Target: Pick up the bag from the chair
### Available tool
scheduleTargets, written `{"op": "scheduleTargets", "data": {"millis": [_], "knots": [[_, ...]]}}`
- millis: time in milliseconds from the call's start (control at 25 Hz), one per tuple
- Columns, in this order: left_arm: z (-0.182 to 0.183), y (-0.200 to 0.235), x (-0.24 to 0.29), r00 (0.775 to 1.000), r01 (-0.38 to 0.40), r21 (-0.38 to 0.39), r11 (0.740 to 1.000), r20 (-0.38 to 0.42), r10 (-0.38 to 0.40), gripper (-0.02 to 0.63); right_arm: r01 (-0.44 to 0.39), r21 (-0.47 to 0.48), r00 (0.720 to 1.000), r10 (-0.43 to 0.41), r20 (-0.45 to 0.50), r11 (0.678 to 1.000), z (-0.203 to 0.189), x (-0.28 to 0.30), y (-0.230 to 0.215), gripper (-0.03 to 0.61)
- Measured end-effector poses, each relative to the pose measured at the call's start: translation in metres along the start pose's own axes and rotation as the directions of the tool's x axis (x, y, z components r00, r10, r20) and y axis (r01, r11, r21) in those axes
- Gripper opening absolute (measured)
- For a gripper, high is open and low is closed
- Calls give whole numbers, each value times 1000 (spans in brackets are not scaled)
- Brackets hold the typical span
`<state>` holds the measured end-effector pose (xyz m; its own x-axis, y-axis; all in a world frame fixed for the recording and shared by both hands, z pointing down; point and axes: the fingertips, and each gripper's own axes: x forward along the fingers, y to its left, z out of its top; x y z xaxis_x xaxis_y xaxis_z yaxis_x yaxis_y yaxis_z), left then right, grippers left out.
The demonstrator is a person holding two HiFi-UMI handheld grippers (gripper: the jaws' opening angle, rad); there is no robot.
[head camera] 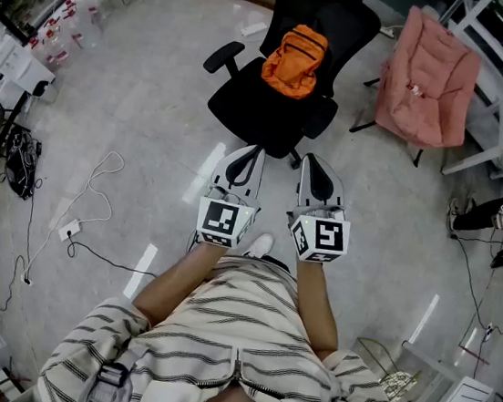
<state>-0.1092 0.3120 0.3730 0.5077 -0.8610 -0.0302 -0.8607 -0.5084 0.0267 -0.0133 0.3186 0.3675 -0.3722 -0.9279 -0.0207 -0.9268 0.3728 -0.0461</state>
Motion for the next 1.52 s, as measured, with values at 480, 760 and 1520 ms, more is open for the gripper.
{"op": "scheduleTargets", "data": {"millis": [480, 760, 1520], "knots": [[-15, -1, 13, 1000, 8, -6, 1000, -31, -8, 22, 7, 32, 1000, -6, -11, 999, -13, 4, -18, 17], [-34, -3, 35, 999, 20, 10, 1000, -42, -19, 22, 9, 23, 1000, -9, -16, 1000, -27, 20, -39, 17], [-71, 4, 58, 994, -18, -3, 1000, -109, 17, 23, -30, 63, 998, 34, -56, 998, -65, 49, -60, 17]]}}
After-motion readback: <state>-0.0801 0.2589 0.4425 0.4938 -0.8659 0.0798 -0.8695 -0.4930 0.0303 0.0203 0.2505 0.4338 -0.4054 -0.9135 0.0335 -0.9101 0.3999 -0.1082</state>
